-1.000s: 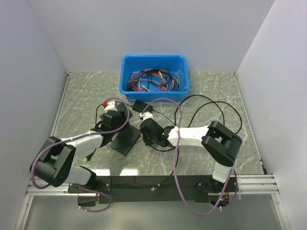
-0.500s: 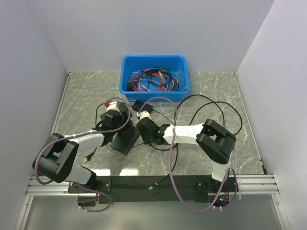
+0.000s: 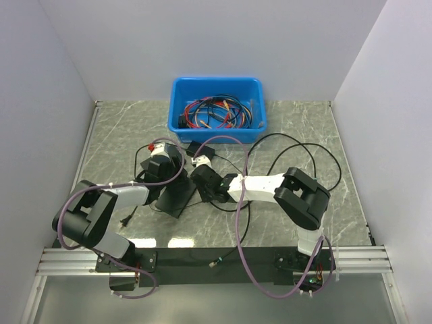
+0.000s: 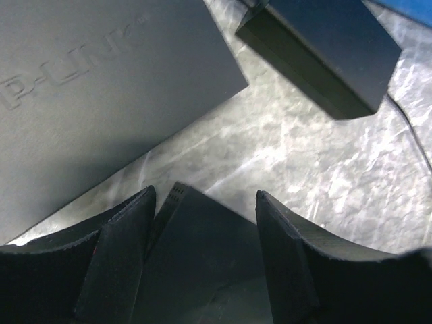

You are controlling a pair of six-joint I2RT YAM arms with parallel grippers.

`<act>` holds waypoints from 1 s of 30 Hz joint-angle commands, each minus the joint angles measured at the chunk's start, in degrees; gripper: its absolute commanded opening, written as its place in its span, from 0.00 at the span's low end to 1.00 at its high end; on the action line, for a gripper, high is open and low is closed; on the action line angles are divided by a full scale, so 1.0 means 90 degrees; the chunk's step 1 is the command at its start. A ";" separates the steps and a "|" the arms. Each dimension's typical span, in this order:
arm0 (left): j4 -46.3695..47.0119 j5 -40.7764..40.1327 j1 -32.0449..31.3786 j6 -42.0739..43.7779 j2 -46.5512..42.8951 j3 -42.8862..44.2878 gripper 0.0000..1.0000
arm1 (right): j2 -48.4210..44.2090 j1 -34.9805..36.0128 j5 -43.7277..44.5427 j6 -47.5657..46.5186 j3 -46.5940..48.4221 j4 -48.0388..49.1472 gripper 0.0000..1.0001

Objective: Insert the plug into the switch port

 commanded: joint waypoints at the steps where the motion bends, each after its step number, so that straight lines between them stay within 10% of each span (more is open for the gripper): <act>1: 0.0181 0.0595 -0.0058 -0.0060 0.0294 0.0045 0.67 | -0.0036 0.0038 0.0112 -0.0114 0.0290 0.0111 0.00; 30: 0.0376 0.0732 -0.0058 0.0057 0.0490 -0.0033 0.64 | -0.0261 0.0399 0.0571 -0.0387 0.0573 -0.0182 0.00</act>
